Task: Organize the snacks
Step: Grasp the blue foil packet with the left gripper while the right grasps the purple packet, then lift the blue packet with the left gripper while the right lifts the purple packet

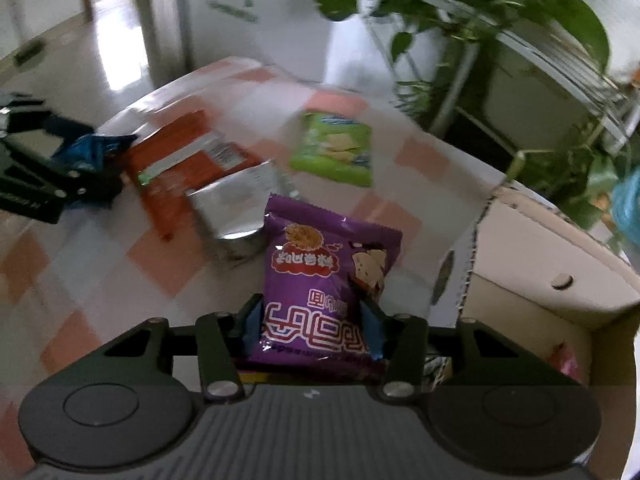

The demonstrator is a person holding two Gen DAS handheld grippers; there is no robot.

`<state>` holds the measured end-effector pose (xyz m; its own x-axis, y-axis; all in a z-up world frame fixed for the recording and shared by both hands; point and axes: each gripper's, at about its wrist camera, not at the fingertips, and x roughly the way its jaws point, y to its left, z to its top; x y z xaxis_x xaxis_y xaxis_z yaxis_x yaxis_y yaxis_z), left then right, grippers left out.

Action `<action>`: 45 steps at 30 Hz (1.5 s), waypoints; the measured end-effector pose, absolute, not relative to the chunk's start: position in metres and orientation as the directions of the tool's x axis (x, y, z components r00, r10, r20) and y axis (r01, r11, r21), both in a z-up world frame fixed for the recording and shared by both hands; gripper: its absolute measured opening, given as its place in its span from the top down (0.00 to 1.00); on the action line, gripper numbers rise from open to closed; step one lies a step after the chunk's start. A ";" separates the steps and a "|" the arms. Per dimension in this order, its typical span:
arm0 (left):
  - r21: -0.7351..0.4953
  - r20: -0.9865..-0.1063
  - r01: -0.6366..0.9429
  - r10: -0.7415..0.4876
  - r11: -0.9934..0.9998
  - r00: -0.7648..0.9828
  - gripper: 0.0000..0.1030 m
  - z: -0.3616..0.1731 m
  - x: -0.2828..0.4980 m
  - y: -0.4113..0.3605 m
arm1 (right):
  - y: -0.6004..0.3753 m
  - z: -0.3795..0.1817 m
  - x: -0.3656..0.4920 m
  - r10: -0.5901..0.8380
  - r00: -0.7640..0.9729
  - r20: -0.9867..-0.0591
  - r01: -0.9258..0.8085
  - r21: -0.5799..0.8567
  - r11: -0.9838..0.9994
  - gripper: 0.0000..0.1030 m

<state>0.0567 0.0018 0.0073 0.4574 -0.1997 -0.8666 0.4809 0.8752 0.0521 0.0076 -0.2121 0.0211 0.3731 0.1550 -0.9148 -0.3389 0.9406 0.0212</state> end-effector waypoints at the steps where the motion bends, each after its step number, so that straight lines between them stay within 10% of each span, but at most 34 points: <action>1: 0.056 -0.868 0.497 -0.204 0.866 0.453 0.29 0.008 0.053 0.002 | -0.211 0.023 0.005 0.168 0.367 -0.915 -0.364 0.025 0.931 0.45; 9: 0.097 -0.872 0.633 -0.240 0.768 0.426 0.25 0.013 0.028 0.000 | -0.203 0.032 0.003 0.250 0.338 -0.908 -0.442 0.082 0.893 0.42; 14: 0.116 -0.866 0.639 -0.238 0.760 0.440 0.16 0.017 0.027 0.000 | -0.202 0.030 0.012 0.213 0.359 -0.909 -0.357 0.077 0.931 0.17; 45: -0.029 -0.919 0.567 -0.245 0.823 0.308 0.00 -0.022 0.047 0.003 | -0.200 0.008 0.022 0.170 0.318 -0.933 -0.284 0.077 0.956 0.14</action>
<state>0.0466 0.0032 -0.0222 0.3083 -0.2450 -0.9192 0.5674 0.8229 -0.0290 0.0223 -0.1998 0.0082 0.3185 0.1697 -0.9326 -0.2839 0.9557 0.0770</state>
